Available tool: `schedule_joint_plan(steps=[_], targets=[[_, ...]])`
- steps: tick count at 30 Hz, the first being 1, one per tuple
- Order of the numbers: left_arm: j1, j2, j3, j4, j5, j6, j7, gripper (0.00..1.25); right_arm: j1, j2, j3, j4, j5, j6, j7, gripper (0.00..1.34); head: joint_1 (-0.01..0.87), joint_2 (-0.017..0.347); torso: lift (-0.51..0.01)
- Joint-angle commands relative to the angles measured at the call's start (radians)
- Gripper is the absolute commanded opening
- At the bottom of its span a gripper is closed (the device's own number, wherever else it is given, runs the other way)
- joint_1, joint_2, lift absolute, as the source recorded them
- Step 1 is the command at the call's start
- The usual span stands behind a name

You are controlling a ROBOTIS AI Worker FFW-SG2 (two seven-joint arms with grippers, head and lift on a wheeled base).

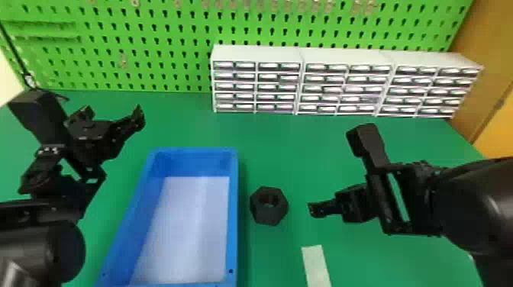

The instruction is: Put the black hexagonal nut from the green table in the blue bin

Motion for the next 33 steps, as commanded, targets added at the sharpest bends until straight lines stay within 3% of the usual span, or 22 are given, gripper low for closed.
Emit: schedule_joint_plan(steps=[1, 15, 33], targets=[[0.0, 0.0, -0.001, 0.0, 0.0, 0.0, 0.0, 1.12, 0.0, 0.0, 0.0, 0.0, -0.001, 0.001, 0.0, 0.87, 0.692, 0.008, -0.097], [0.0, 0.0, -0.001, 0.0, 0.0, 0.0, 0.0, 1.12, -0.009, 0.006, -0.008, 0.014, 0.0, 0.001, 0.0, 0.87, 0.692, 0.008, -0.097], [-0.002, 0.0, -0.006, 0.006, -0.002, 0.0, -0.001, 1.12, -0.049, 0.063, 0.003, 0.064, 0.106, 0.001, 0.0, 0.87, 0.692, 0.008, -0.097]])
